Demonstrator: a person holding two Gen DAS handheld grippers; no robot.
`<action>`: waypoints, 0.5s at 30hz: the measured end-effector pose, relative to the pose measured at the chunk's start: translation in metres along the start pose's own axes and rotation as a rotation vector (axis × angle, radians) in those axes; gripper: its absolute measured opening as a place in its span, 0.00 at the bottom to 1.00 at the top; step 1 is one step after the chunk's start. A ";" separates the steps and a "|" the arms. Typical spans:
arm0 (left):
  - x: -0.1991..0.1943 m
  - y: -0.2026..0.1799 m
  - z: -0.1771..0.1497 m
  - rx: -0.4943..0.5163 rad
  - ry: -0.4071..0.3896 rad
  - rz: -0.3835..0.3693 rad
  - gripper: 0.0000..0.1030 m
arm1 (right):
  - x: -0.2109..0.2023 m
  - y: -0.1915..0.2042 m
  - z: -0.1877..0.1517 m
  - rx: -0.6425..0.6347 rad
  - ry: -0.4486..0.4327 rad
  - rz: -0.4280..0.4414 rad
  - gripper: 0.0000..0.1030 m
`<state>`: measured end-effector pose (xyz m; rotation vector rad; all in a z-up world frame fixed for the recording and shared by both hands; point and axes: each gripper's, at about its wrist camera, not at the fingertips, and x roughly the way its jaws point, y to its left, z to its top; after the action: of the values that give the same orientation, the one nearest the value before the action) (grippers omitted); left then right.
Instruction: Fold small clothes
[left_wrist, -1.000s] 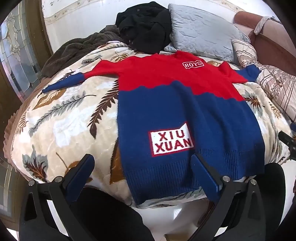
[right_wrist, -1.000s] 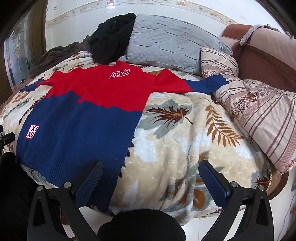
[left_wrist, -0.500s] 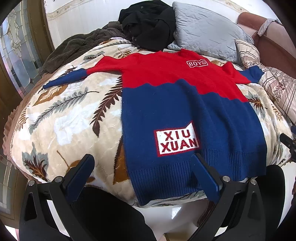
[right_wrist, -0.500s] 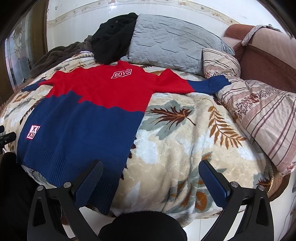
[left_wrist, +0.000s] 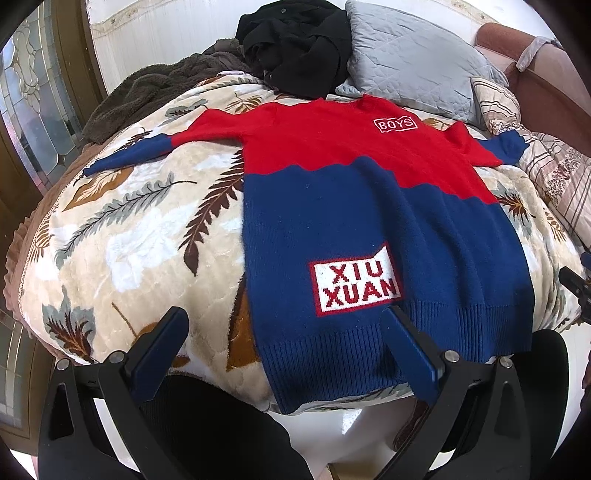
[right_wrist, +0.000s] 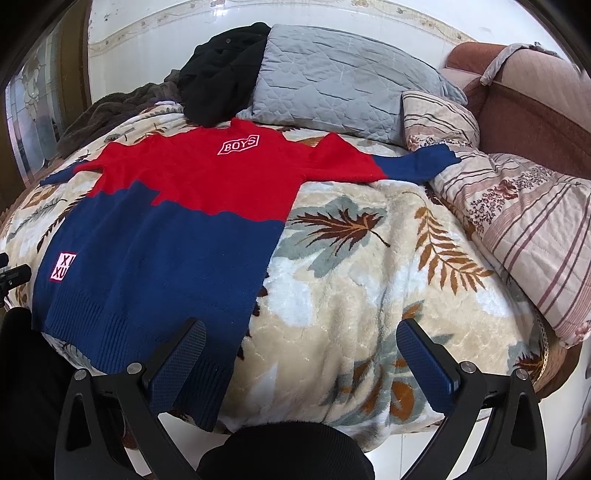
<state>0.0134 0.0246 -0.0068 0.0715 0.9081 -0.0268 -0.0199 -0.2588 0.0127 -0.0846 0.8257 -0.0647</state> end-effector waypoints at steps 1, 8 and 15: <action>0.000 0.000 0.000 0.000 -0.001 0.001 1.00 | 0.000 0.000 0.000 0.001 0.001 0.000 1.00; -0.001 0.001 0.001 0.000 -0.001 -0.008 1.00 | 0.000 -0.002 0.001 0.006 0.006 0.005 1.00; -0.003 0.000 0.002 0.002 -0.006 -0.010 1.00 | -0.001 -0.003 0.002 0.006 0.005 0.005 1.00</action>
<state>0.0133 0.0249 -0.0032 0.0691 0.9028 -0.0376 -0.0191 -0.2612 0.0151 -0.0765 0.8303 -0.0624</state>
